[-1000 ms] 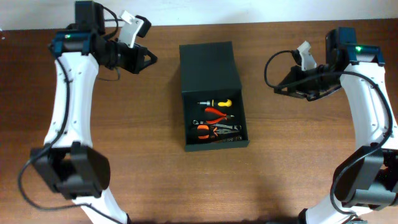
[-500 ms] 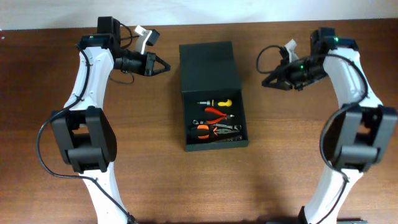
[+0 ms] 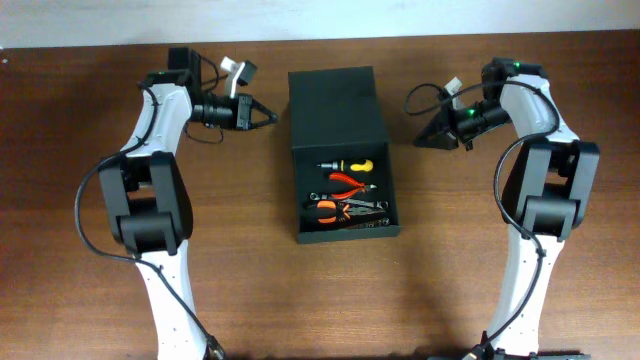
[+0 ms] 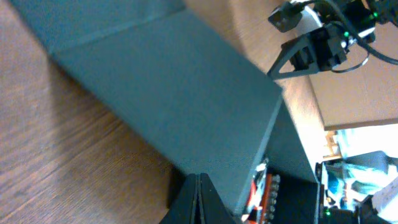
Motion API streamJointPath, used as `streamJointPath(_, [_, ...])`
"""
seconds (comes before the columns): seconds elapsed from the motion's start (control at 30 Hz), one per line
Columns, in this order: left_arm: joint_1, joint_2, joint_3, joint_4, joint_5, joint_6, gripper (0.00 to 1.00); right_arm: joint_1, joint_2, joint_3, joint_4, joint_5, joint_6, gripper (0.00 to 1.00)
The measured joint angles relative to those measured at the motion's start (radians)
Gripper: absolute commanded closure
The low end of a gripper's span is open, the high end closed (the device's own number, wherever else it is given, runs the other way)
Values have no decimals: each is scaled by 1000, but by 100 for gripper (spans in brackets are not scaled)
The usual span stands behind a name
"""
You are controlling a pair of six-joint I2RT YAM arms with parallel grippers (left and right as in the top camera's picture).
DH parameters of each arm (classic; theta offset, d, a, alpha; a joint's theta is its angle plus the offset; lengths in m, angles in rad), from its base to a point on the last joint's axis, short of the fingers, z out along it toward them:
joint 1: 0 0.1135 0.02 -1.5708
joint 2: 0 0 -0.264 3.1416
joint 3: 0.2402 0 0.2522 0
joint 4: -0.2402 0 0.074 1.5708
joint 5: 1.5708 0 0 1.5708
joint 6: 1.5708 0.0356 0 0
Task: Pack container
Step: 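Move both grippers to the raised lid edges of the box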
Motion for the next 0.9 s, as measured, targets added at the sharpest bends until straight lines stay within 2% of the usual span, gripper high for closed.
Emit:
streamJointPath(0.37, [2, 116, -1, 9, 11, -22, 98, 7, 63, 0, 31, -51, 0, 96])
streamJointPath(0.6, [2, 176, -1, 13, 14, -44, 98, 75, 96, 1, 69, -106, -1, 96])
streamJointPath(0.9, [-30, 176, -1, 116, 43, -111, 98, 98, 98, 1, 110, -205, -12, 96])
